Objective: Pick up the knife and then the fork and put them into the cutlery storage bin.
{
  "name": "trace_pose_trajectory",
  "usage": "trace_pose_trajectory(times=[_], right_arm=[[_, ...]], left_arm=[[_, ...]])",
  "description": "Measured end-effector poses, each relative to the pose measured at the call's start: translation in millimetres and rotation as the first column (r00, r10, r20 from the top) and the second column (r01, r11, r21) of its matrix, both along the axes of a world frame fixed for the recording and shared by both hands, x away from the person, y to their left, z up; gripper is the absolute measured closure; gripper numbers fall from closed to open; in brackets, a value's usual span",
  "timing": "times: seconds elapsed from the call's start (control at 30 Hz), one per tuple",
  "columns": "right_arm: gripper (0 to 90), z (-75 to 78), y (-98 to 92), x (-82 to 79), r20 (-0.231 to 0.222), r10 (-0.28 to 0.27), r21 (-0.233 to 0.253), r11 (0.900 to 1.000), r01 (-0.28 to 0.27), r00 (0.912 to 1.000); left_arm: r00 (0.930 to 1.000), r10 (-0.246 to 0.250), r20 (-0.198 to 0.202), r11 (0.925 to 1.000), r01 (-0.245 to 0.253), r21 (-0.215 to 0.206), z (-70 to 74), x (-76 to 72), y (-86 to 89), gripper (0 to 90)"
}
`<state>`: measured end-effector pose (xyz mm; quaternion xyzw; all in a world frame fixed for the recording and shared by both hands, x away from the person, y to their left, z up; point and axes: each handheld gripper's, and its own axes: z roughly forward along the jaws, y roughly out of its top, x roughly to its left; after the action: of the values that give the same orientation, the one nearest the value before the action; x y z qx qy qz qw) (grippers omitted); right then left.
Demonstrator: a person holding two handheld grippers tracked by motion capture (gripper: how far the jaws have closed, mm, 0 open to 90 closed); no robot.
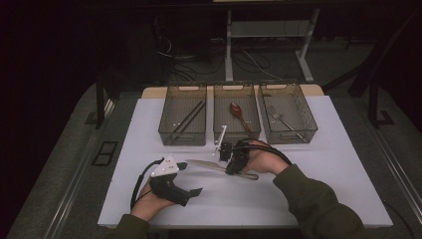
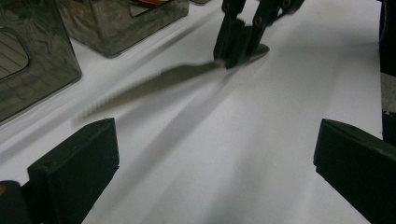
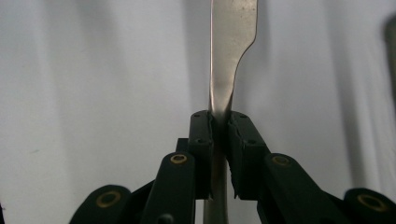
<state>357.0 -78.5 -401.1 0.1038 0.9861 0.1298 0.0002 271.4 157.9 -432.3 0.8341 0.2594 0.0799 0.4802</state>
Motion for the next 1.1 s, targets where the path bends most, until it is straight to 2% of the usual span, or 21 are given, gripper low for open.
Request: trace_pose_trajectory(times=[0.1, 0.23, 0.37, 0.47, 0.6, 0.7, 0.83, 0.87, 0.93, 1.0, 1.07, 1.1], right_arm=[[79.2, 4.2, -14.9, 2.4, 0.013, -0.050, 0.047, 0.998, 0.049, 0.9987], [79.3, 9.4, -34.4, 4.3, 0.019, -0.113, 0.116, 0.987, 0.110, 0.9934], [79.3, 12.3, -52.5, 5.0, 0.026, -0.151, 0.181, 0.973, 0.144, 0.9882], [79.3, 13.6, -65.0, 4.1, 0.023, -0.187, 0.235, 0.956, 0.177, 0.9821], [79.3, 17.3, -80.4, 2.2, 0.027, -0.223, 0.308, 0.929, 0.204, 0.9745], [79.3, 19.5, -91.4, 1.6, 0.014, -0.256, 0.364, 0.902, 0.233, 0.9667], [79.3, 21.9, -105.1, 1.6, 0.001, -0.315, 0.407, 0.867, 0.287, 0.9492], [79.3, 22.0, -107.5, 2.0, -0.001, -0.321, 0.413, 0.862, 0.292, 0.9472], [79.3, 22.9, -113.4, 2.4, -0.008, -0.346, 0.441, 0.841, 0.314, 0.9382], [79.3, 23.9, -119.9, 3.9, -0.020, -0.357, 0.463, 0.824, 0.326, 0.9338], [79.3, 25.9, -127.1, 5.2, -0.038, -0.369, 0.496, 0.800, 0.338, 0.9286], [79.3, 26.8, -129.5, 5.6, -0.036, -0.371, 0.506, 0.794, 0.337, 0.9279]], left_arm=[[1.0000, 0.001, 0.001, 1.0000, -0.001, 0.001, 0.0, 0.1, -0.1, 0.0], [1.0000, 0.001, -0.001, 1.0000, -0.001, 0.002, -0.2, 0.1, -0.1, 0.0], [1.0000, -0.002, 0.000, 1.0000, 0.002, 0.004, -0.4, 0.2, -0.3, 0.0], [1.0000, -0.002, 0.000, 1.0000, 0.002, 0.007, -0.7, 0.4, -0.3, 0.0], [1.0000, -0.001, 0.000, 1.0000, 0.001, 0.007, -1.1, 0.7, -0.4, 0.0], [1.0000, 0.000, 0.001, 1.0000, 0.000, 0.004, -1.5, 0.6, -0.8, 0.0], [1.0000, 0.004, 0.001, 1.0000, -0.004, 0.004, -1.0, 0.4, -0.3, 0.0], [1.0000, 0.006, 0.000, 1.0000, -0.006, 0.002, -1.0, 0.6, -0.1, 0.0], [1.0000, 0.008, 0.002, 1.0000, -0.008, -0.001, -1.4, 0.7, 0.0, 0.0], [1.0000, 0.008, 0.002, 1.0000, -0.008, 0.000, -1.5, 0.5, 0.3, 0.0], [1.0000, 0.007, 0.003, 1.0000, -0.007, -0.001, -1.3, 0.6, 0.5, 0.0], [1.0000, 0.007, 0.004, 1.0000, -0.007, -0.001, -1.2, 0.7, 0.5, 0.0]])
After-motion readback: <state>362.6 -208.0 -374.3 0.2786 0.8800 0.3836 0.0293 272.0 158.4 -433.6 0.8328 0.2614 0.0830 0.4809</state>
